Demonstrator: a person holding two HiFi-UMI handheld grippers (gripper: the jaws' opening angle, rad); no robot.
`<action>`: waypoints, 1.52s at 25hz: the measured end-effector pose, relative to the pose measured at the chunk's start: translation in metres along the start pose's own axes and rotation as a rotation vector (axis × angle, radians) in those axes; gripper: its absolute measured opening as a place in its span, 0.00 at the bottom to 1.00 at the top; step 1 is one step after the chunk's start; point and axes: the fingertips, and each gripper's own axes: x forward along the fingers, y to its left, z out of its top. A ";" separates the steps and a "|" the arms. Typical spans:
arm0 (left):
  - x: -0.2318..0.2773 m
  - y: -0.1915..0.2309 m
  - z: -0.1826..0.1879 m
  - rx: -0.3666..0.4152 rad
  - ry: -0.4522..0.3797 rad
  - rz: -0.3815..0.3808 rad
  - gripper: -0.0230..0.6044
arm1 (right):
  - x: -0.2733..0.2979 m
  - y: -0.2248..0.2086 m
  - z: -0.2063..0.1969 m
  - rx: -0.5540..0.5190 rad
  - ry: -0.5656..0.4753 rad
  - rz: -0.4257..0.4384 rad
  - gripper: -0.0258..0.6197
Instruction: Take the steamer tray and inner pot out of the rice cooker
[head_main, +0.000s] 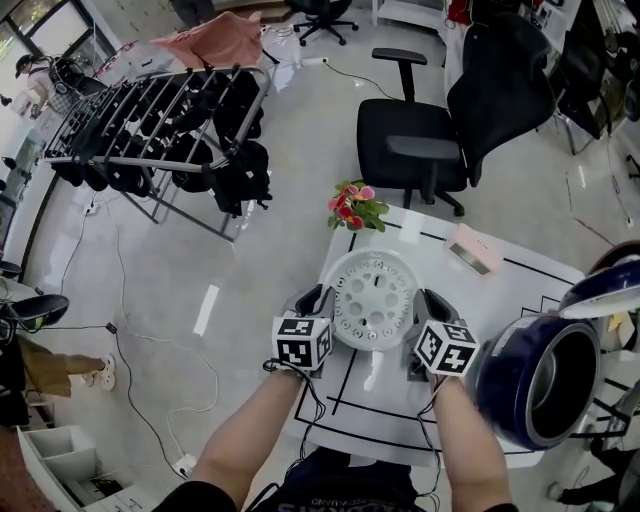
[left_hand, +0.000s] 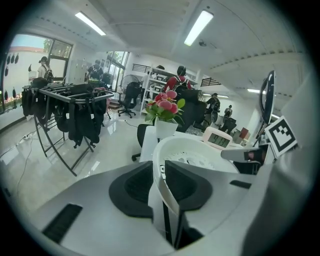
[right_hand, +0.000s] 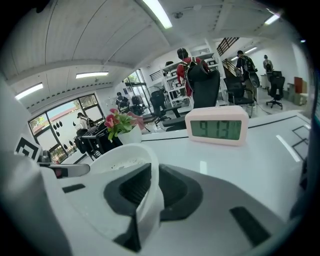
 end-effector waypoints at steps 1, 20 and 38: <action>0.000 0.001 0.000 0.001 -0.001 -0.001 0.16 | 0.000 0.001 0.000 -0.001 -0.002 0.001 0.12; -0.056 -0.042 0.050 0.041 -0.130 -0.114 0.32 | -0.070 0.059 0.068 -0.179 -0.239 0.160 0.28; -0.161 -0.299 0.095 0.266 -0.222 -0.612 0.49 | -0.314 0.046 0.153 -0.367 -0.546 0.095 0.42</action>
